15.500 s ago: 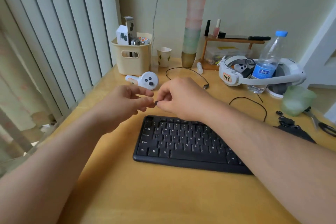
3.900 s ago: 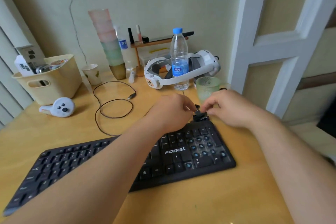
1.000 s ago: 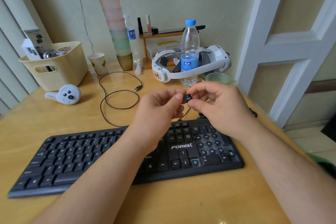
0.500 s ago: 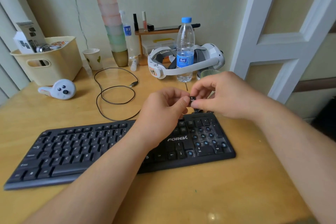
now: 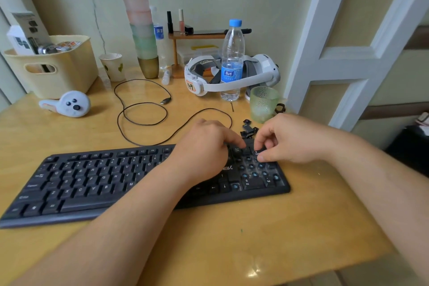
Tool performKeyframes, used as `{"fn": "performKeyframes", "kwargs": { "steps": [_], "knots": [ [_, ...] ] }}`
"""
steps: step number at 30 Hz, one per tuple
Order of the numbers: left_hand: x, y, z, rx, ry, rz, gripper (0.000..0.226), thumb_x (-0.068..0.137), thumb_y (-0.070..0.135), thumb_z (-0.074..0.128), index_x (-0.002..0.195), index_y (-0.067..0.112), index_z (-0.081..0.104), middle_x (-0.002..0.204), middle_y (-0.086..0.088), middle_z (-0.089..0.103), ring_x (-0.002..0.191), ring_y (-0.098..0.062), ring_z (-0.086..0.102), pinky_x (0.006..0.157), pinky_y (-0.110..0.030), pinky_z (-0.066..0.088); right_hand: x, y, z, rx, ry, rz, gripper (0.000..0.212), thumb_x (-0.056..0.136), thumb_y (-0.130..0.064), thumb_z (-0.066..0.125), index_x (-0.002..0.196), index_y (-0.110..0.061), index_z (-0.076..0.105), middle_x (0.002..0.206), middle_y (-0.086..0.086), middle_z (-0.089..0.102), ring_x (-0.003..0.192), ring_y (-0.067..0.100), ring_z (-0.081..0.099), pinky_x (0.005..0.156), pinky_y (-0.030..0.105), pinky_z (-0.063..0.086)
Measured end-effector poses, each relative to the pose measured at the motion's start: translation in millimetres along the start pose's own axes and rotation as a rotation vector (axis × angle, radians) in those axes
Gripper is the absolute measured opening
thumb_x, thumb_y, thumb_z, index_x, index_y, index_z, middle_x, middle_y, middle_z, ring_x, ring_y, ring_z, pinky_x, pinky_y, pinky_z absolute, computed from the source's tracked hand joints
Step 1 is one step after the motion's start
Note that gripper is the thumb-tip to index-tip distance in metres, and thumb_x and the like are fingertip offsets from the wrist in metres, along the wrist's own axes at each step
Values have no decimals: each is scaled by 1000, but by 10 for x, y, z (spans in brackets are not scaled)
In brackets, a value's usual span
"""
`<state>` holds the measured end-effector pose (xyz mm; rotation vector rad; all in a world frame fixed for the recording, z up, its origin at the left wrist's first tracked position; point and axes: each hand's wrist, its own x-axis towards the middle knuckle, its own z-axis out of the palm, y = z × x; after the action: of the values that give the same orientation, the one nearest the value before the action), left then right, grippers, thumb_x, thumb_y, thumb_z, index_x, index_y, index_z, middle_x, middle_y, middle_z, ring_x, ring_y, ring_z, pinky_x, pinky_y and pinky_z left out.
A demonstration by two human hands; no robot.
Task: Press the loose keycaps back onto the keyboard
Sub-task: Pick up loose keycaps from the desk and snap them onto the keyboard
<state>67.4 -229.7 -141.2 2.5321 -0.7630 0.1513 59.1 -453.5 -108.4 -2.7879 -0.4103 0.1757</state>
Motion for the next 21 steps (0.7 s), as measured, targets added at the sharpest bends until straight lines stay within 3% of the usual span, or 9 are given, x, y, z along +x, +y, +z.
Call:
{"fn": "performKeyframes", "kwargs": {
  "steps": [8, 13, 21],
  "knots": [
    [-4, 62, 6, 1, -97, 37, 53, 94, 14, 48, 122, 53, 69, 112, 8, 57, 113, -22, 42, 106, -32, 34, 1, -64, 15, -36, -9, 69, 12, 81, -36, 86, 82, -32, 75, 66, -27, 65, 60, -7, 58, 54, 14, 37],
    [-29, 73, 46, 12, -155, 57, 50, 98, 29, 47, 131, 64, 58, 107, 12, 48, 113, -19, 37, 109, -42, 35, 5, -82, -1, -22, -7, 95, 7, 82, -33, 86, 84, -35, 80, 73, -28, 69, 71, -9, 61, 64, 19, 44],
    [-18, 93, 38, 55, -141, 47, 50, 99, 28, 45, 130, 65, 59, 110, 12, 47, 112, -19, 34, 108, -41, 32, 76, -122, 1, 147, 12, 239, 14, 82, -20, 85, 75, -31, 80, 74, -19, 74, 79, 5, 68, 75, 27, 55]
  ]
}}
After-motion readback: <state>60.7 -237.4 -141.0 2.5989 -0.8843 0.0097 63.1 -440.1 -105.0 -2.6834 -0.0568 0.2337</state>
